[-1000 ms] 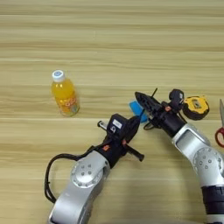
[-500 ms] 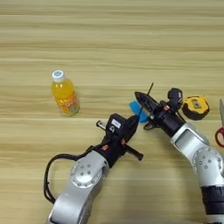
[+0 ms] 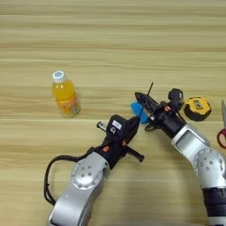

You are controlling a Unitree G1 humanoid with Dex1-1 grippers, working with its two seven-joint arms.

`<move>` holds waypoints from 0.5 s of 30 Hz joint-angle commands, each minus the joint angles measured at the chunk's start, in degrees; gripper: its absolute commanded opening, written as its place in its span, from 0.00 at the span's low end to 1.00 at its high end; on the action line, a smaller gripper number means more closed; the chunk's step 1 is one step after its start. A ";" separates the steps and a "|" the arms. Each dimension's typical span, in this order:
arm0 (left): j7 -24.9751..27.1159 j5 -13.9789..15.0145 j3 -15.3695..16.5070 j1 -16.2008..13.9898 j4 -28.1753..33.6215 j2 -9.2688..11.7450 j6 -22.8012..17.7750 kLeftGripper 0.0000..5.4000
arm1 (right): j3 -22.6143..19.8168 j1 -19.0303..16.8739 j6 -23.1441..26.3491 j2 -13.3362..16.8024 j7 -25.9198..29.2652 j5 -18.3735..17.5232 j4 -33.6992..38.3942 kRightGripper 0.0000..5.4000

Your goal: Move the objects on the table

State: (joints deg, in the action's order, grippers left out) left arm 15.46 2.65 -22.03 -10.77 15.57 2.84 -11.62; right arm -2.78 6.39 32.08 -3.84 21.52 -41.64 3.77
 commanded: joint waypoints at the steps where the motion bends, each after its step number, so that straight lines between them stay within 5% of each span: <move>1: -0.33 -0.47 -0.17 0.44 0.13 0.04 -0.04 0.00 | -0.45 0.68 -1.07 0.63 -1.76 2.36 -0.45 0.05; 15: -0.97 -0.73 -0.17 0.92 -0.27 0.22 -0.13 0.24 | 0.11 0.61 -3.22 0.63 -1.66 5.41 -0.49 0.05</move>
State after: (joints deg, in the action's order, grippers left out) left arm 14.72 2.52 -22.16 -10.34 15.34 2.94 -11.60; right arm -2.78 6.43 29.37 -3.12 20.32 -36.99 3.55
